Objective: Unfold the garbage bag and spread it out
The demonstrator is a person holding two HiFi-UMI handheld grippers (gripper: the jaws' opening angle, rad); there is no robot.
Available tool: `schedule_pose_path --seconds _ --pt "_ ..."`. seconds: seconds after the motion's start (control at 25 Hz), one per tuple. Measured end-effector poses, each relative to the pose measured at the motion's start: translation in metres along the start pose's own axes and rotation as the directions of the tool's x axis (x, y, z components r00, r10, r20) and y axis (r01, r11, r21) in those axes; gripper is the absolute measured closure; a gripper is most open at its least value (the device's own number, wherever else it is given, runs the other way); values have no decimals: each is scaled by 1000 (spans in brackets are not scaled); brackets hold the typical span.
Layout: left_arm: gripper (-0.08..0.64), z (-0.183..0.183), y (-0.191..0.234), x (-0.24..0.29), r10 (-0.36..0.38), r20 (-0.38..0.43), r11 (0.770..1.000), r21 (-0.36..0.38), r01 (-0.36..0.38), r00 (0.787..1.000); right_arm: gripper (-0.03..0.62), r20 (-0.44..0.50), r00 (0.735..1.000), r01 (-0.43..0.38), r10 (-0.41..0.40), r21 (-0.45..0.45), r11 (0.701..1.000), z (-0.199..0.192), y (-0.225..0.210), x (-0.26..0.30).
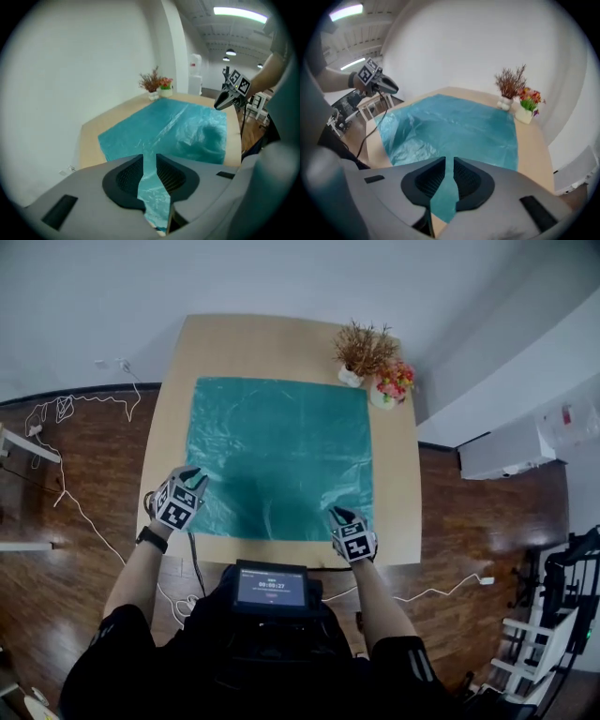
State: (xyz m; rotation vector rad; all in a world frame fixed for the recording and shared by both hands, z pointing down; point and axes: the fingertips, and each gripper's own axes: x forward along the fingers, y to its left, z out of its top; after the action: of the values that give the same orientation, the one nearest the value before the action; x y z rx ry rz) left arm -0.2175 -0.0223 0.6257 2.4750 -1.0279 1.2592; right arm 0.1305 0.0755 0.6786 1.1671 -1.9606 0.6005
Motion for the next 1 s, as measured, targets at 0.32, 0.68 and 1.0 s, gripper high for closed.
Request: schedule_pose_path --seconds 0.32,0.68,1.0 --pt "465 59 -42 -85 44 205 997 -78 -29 978 507 376 926 -43 41 -2 999 83 -2 -112" --pt "465 93 -108 -143 46 342 995 -101 -12 939 527 553 828 -62 88 -65 996 105 9 -203" --pt "465 87 -155 -167 61 377 995 -92 -28 924 534 603 786 -102 139 -95 990 84 28 -233"
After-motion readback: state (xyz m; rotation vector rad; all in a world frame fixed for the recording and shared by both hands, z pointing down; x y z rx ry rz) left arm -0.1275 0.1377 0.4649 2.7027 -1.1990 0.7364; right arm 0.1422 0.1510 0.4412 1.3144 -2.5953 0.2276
